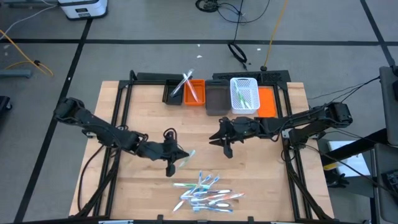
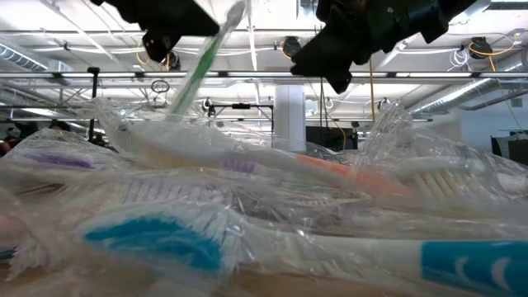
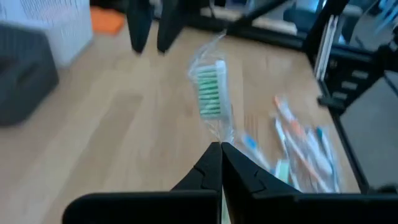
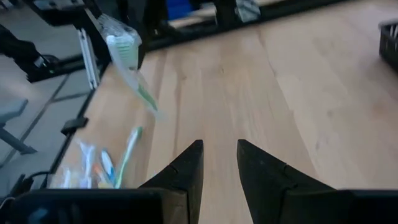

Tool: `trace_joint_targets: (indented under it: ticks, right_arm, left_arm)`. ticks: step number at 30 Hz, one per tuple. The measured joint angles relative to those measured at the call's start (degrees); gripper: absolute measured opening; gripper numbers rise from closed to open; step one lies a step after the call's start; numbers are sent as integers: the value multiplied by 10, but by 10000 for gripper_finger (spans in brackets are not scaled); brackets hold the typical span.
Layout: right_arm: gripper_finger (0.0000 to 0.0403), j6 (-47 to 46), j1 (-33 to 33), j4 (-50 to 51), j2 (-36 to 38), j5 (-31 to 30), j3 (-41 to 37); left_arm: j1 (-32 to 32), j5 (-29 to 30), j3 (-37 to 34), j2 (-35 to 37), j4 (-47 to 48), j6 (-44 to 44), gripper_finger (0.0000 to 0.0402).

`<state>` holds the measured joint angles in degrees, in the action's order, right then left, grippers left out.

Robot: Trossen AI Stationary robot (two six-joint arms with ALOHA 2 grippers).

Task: Pick & Place Toothbrushes
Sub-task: Put the green toothbrush into the white bin

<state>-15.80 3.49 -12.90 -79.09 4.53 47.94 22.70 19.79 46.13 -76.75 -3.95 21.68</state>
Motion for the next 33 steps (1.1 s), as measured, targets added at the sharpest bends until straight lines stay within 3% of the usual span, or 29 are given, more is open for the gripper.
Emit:
trace_joint_targets:
  ticks: [16,21,33]
  right_arm:
    - [89,62,25,-133,-5,-3,0]
    - [89,76,30,-149,-7,-34,0]
    - [107,90,29,-307,-76,-30,0]
  left_arm:
    - [-35,57,0,1,-94,-79,0]
    - [-39,57,0,1,-120,-94,0]
    - [-60,58,0,1,-129,-103,0]
